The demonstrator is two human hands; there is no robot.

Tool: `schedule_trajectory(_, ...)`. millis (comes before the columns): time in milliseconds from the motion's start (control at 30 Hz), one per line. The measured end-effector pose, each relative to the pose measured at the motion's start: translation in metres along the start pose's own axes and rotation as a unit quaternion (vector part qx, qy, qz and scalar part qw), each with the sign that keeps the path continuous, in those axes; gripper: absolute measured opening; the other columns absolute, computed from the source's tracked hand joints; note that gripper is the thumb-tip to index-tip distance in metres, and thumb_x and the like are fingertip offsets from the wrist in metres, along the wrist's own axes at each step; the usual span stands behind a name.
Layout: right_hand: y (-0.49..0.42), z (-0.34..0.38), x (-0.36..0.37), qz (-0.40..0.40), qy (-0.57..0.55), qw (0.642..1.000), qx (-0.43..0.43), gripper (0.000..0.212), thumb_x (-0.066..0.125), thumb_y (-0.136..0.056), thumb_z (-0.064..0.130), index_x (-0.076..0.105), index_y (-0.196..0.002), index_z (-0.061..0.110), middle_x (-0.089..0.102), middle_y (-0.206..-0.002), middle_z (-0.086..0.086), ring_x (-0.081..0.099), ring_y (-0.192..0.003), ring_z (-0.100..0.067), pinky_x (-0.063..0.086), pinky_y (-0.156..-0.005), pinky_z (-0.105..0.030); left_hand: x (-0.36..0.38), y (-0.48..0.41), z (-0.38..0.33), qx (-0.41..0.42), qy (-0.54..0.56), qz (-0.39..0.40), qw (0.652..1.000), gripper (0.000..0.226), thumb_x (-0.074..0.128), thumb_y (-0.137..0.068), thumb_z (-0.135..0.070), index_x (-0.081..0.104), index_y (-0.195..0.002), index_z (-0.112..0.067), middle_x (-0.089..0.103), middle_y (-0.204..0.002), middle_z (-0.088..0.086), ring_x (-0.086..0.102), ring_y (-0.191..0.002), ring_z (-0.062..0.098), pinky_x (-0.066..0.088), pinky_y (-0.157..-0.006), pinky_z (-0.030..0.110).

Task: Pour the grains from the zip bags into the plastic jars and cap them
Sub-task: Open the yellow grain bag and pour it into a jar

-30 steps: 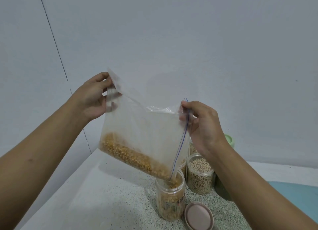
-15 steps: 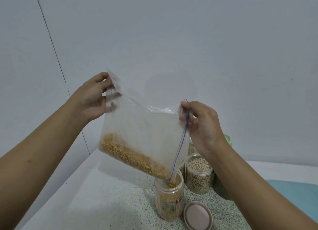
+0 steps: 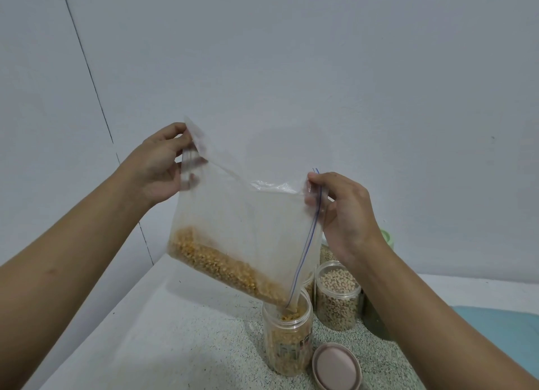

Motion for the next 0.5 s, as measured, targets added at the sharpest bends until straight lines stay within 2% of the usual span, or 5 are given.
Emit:
schedule_trajectory(233, 0.001, 0.0013, 0.0018, -0.002, 0.002, 1.0, -0.001, 0.016, 0.066, -0.091, 0.005, 0.065, -0.075, 0.008, 0.061, -0.069, -0.001, 0.056, -0.057, -0.013, 0.045, -0.059, -0.023, 0.0007, 0.0017, -0.0004, -0.001, -0.002, -0.001, 1.0, 0.016, 0.058, -0.103, -0.016, 0.063, -0.091, -0.026, 0.066, -0.081, -0.008, 0.068, -0.064, 0.015, 0.04, -0.067, 0.035)
schedule_trajectory(500, 0.0002, 0.0, 0.0051, -0.005, -0.002, 1.0, 0.001, 0.019, 0.065, -0.091, 0.005, 0.063, -0.072, 0.009, 0.06, -0.066, -0.001, 0.055, -0.056, -0.013, 0.04, -0.062, -0.026, -0.0042, 0.0018, -0.0022, 0.001, -0.006, -0.002, 1.0, 0.014, 0.061, -0.102, -0.02, 0.063, -0.09, -0.026, 0.068, -0.084, -0.008, 0.071, -0.07, 0.016, 0.039, -0.068, 0.036)
Point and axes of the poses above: each hand's wrist, its own y-axis away from the middle knuckle, its own x-axis out of the palm, z = x × y, the point moved 4 cm from there along -y, towards the middle knuckle
